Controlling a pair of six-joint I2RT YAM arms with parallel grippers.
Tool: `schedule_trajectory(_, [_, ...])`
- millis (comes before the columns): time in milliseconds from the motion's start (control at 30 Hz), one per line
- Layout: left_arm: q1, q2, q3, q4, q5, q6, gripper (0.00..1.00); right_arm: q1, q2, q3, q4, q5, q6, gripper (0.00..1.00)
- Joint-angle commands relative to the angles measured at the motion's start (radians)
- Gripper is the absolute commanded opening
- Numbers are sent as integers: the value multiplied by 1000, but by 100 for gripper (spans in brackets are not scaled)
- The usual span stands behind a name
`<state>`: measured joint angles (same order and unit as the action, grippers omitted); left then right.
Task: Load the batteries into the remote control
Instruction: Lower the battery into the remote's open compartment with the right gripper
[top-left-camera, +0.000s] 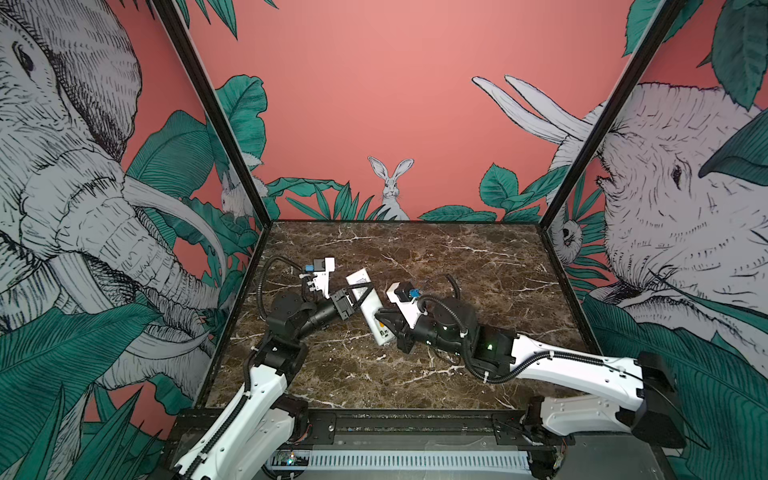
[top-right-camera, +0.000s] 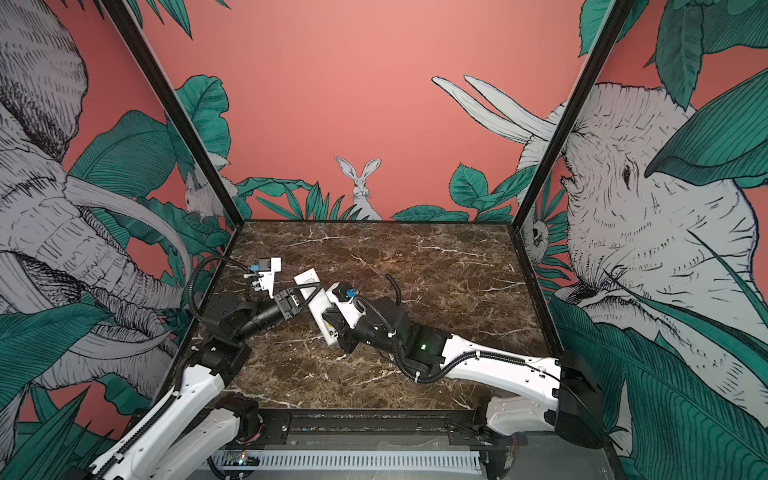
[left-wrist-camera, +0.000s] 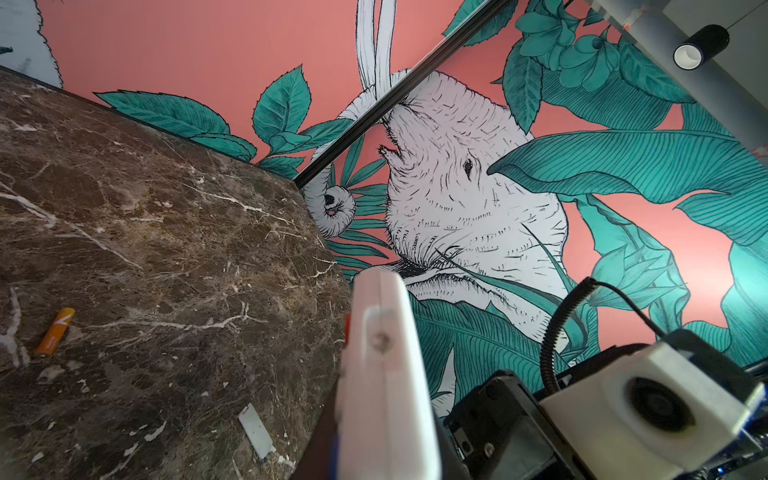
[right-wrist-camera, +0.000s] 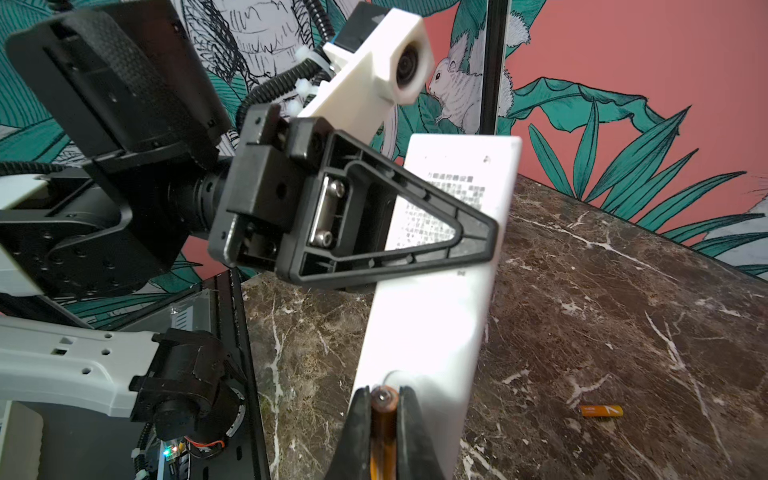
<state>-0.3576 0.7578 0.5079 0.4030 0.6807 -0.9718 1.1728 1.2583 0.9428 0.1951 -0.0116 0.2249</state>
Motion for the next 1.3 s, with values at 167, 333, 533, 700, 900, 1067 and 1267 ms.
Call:
schedule_trajectory(167, [-4,-1,15,93,11,-33,0,8,11,-7,72,19,-21,0])
schedule_trajectory(333, [-2,4,11,107,7,-44,0,9,17,-6,72,16,-21,0])
schedule_trajectory(533, [-3,3,11,113,3,-50,0,9,22,-7,68,9,-21,0])
schedule_trajectory(700, [-3,3,11,119,1,-54,0,8,20,-21,64,13,-17,0])
schedule_trajectory(900, [-4,2,12,124,1,-56,0,8,15,-37,56,14,-12,0])
schedule_trajectory(1067, [-3,3,11,137,-1,-62,0,8,11,-48,63,18,-13,0])
schedule_trajectory(1267, [-2,6,9,138,-3,-62,0,8,12,-49,67,20,-12,12])
